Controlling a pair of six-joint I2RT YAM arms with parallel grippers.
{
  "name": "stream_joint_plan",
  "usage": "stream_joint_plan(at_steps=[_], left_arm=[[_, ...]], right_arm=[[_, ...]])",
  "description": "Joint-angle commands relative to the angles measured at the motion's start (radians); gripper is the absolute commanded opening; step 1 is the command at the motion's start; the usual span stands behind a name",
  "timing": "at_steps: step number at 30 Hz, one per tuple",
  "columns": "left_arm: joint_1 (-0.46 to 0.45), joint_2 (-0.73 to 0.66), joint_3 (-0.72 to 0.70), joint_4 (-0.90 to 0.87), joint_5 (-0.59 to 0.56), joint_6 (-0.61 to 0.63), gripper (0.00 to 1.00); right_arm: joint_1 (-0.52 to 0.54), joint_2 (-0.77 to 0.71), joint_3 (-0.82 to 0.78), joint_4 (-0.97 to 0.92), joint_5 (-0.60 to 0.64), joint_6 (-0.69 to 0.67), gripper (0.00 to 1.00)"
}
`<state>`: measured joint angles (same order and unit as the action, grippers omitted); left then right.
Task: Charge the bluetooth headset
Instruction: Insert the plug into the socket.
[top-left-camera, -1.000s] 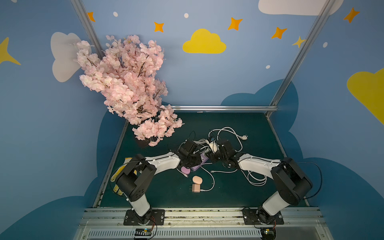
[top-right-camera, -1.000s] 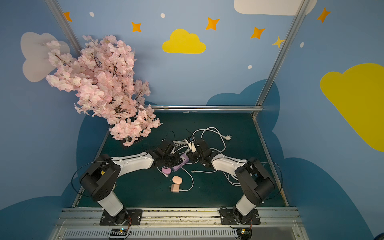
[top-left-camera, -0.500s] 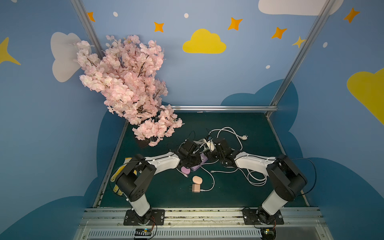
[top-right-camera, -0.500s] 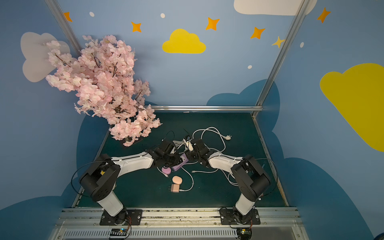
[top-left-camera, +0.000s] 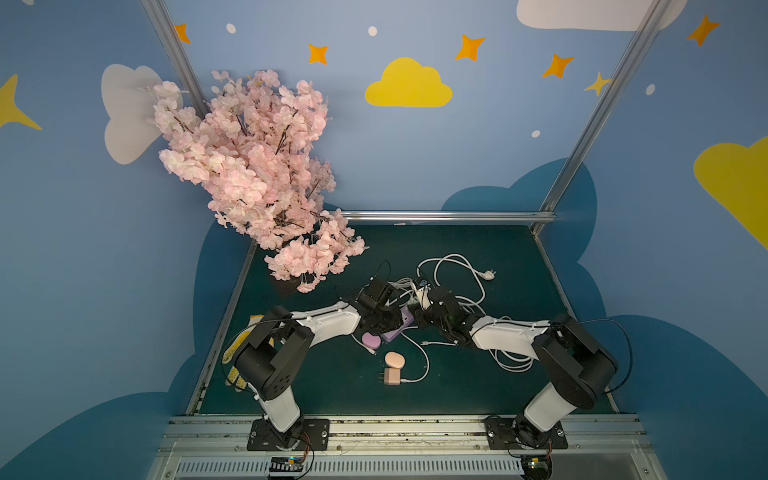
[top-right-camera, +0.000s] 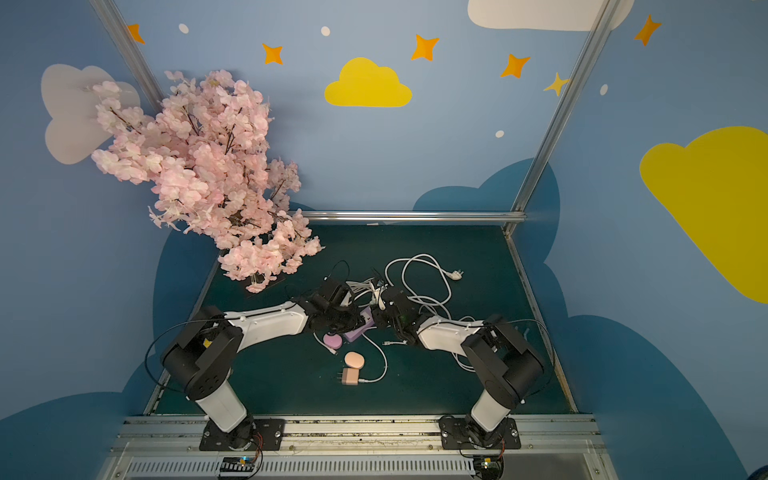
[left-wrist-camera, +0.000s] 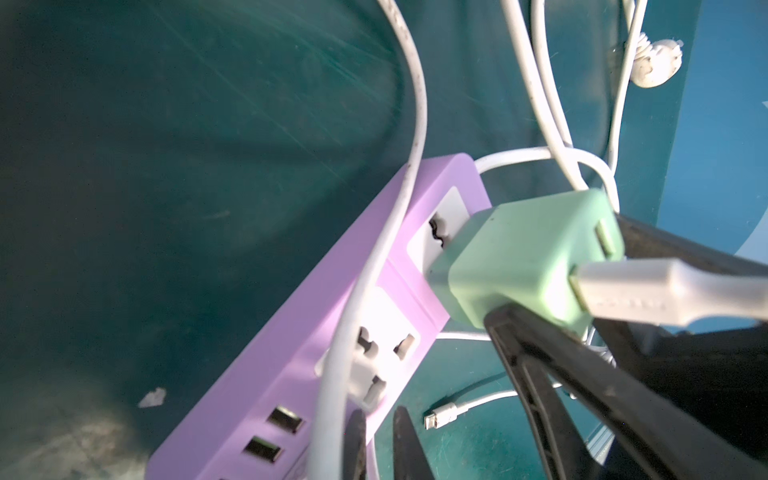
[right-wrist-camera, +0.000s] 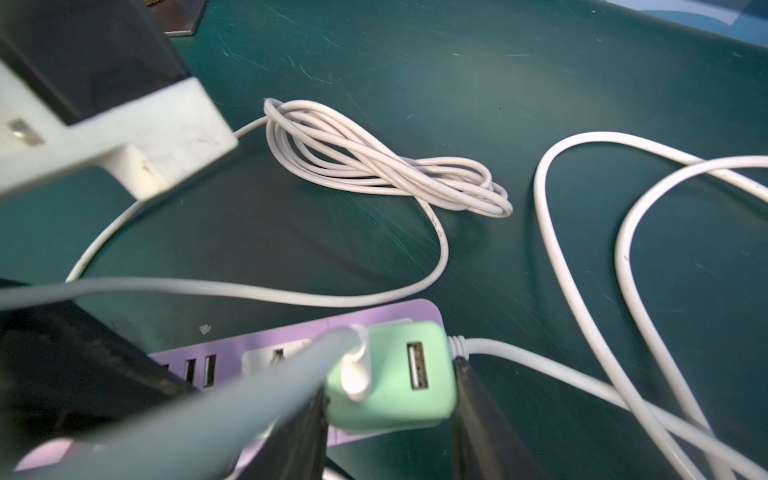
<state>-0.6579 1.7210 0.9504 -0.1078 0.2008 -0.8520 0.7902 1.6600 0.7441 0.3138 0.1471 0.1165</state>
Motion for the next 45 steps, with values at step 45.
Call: stream_joint_plan(at_steps=[45], left_arm=[[0.113,0.027,-0.012,-0.066,0.012,0.075,0.08]], right_arm=[[0.060,0.285,-0.038,-0.240,-0.082,0.065,0.00]])
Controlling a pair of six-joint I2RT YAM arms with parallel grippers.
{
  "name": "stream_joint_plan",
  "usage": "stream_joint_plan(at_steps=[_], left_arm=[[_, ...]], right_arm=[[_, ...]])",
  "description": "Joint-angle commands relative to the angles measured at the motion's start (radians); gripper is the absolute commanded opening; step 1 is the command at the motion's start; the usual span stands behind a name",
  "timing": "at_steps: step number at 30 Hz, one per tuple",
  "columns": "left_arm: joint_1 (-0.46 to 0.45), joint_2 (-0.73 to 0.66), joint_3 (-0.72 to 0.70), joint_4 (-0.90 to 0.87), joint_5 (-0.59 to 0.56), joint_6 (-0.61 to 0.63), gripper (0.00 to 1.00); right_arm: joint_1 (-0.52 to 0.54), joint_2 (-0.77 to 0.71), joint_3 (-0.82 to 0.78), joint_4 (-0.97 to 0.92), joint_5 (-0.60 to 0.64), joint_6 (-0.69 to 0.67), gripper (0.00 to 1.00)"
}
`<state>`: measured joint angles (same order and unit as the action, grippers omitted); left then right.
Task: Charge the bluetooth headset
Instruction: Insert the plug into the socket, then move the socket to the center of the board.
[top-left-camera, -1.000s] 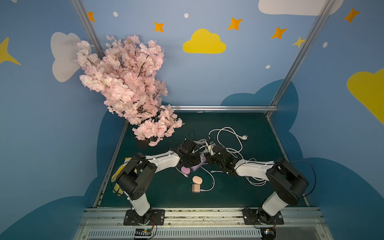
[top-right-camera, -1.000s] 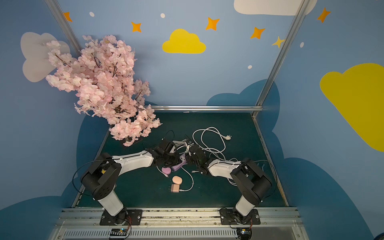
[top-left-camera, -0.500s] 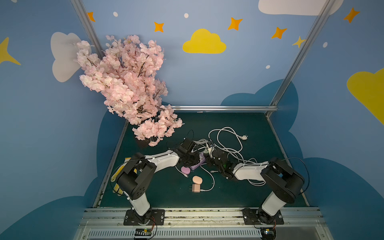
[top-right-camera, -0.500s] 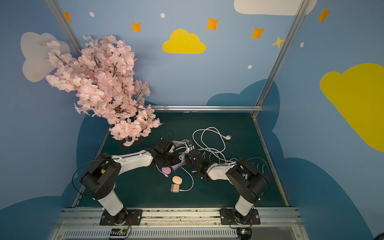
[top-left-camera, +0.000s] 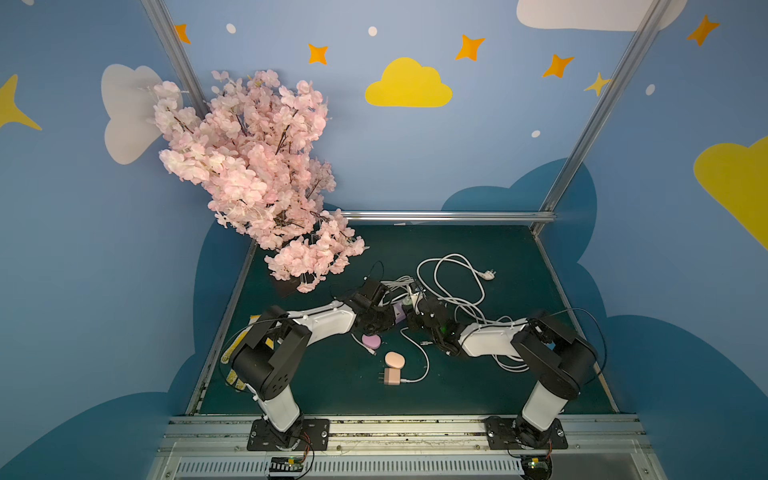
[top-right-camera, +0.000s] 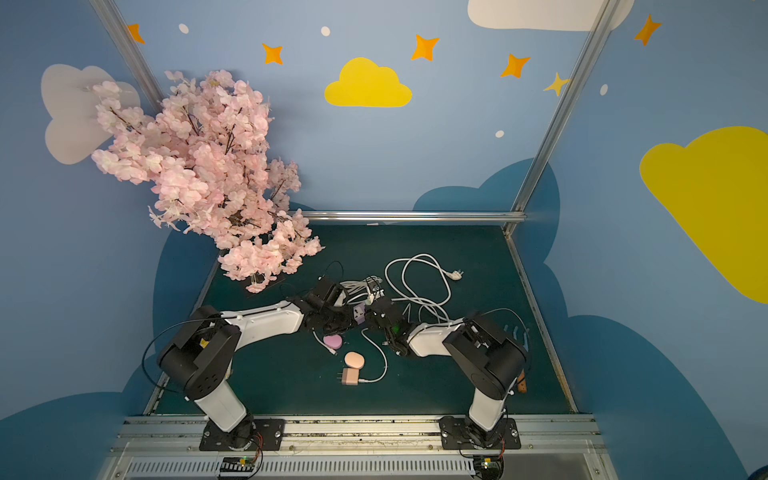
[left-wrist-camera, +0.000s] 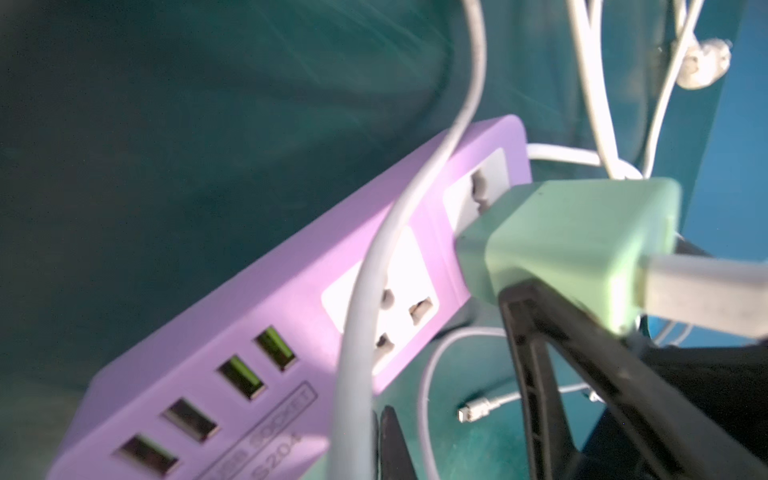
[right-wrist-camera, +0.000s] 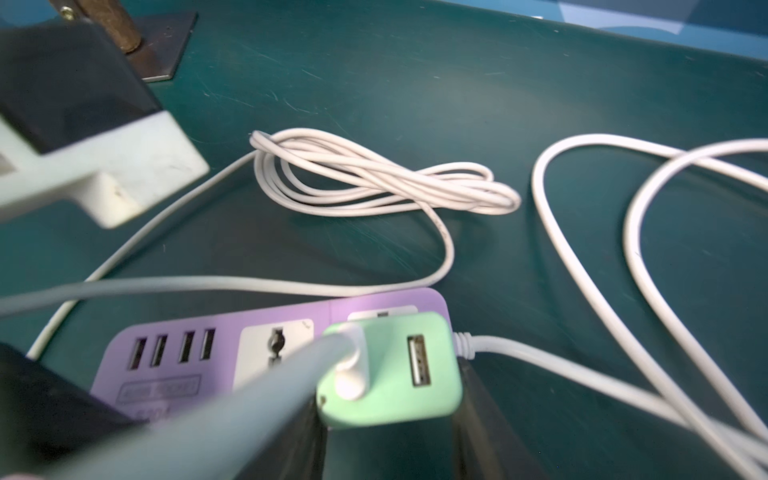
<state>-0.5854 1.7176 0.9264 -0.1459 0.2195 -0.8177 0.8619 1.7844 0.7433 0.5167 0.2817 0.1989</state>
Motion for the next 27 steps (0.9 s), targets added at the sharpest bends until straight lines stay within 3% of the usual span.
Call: stream_joint_plan(at_steps=[1,6,14,21,27], left_arm=[[0.054,0.036,0.022,-0.026,-0.003,0.050,0.07],[0.117,0.036,0.093,-0.028,0.007,0.085,0.07],[0.164,0.020,0.195,-0.072,0.044,0.128,0.09],[0.178,0.032,0.136,-0.054,0.037,0.117,0.09],[0.200,0.048,0.104,-0.032,0.022,0.122,0.09]], right_arm=[[-0.024,0.173,-0.014,-0.443,-0.235,-0.028,0.00],[-0.068,0.247,0.120,-0.483,-0.295,-0.092,0.00],[-0.094,0.347,0.269,-0.570,-0.273,-0.119,0.00],[-0.096,0.332,0.292,-0.592,-0.294,-0.120,0.01],[-0.098,0.278,0.301,-0.630,-0.353,-0.112,0.27]])
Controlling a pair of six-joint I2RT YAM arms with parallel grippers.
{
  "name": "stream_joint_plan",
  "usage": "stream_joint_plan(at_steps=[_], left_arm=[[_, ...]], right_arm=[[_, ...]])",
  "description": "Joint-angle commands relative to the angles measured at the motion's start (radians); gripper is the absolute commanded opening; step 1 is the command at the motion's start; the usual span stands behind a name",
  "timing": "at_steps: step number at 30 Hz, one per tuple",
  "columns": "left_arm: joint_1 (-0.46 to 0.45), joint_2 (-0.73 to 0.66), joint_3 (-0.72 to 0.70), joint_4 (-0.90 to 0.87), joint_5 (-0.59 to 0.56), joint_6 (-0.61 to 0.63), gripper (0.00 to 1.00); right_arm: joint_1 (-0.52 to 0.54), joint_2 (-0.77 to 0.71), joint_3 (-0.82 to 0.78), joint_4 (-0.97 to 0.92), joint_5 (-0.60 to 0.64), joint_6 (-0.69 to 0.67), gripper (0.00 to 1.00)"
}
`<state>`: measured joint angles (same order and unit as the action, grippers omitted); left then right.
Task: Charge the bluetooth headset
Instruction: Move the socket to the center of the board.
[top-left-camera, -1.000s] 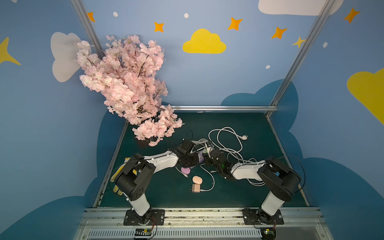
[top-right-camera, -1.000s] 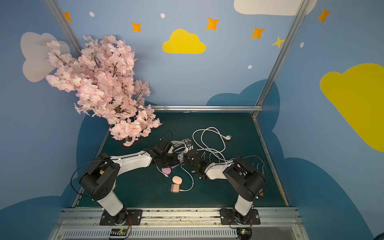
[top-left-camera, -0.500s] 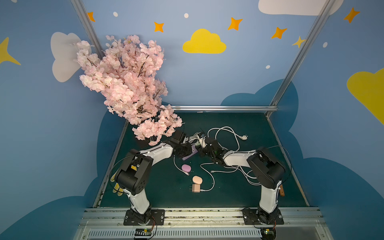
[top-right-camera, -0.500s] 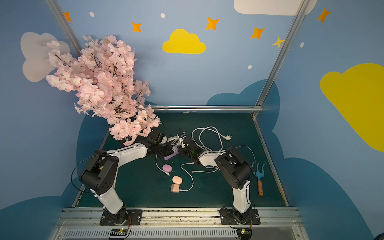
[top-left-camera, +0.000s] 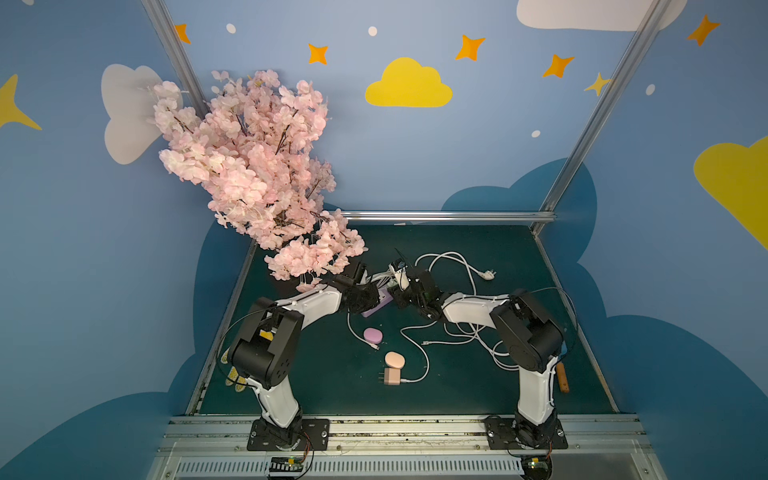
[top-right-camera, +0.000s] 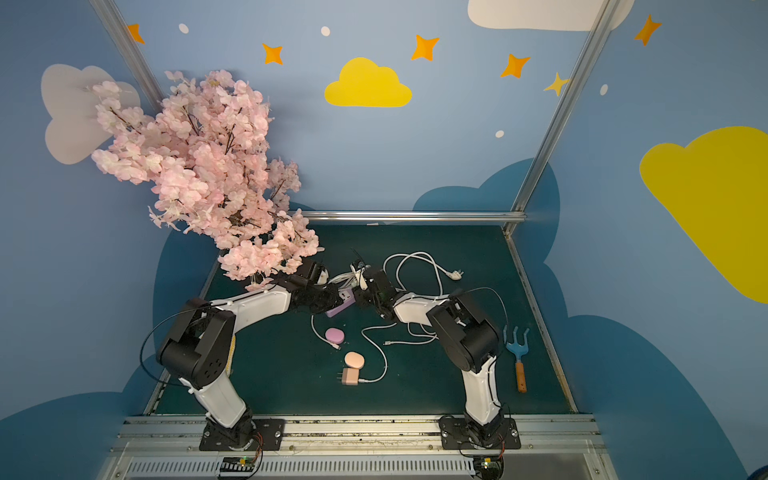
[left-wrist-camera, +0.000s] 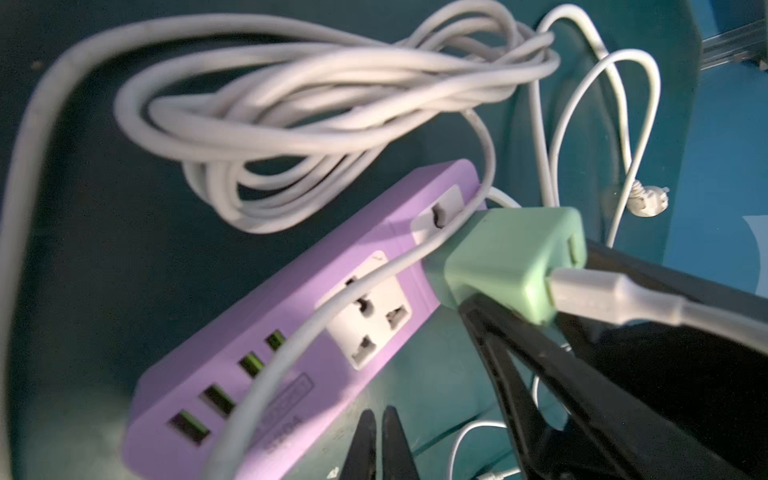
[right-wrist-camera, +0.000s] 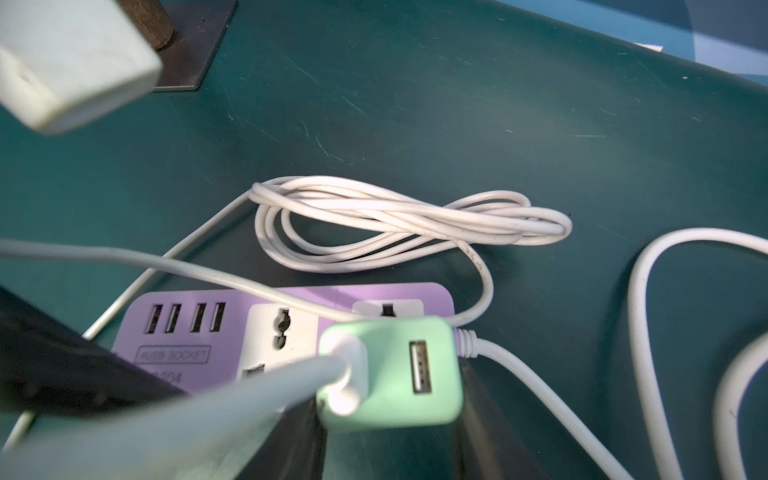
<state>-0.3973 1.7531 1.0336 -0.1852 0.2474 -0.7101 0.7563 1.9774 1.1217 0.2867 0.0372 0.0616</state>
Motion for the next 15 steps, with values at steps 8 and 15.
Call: stream_joint_plan(at_steps=[8,15], left_arm=[[0.032,0.048,-0.004,0.025,0.008,0.018,0.08],[0.039,0.051,0.003,0.028,0.022,0.020,0.08]], right_arm=[[0.005,0.003,-0.063,-0.436,-0.168,0.029,0.58],[-0.003,-0.058,-0.002,-0.473,-0.222,0.055,0.64]])
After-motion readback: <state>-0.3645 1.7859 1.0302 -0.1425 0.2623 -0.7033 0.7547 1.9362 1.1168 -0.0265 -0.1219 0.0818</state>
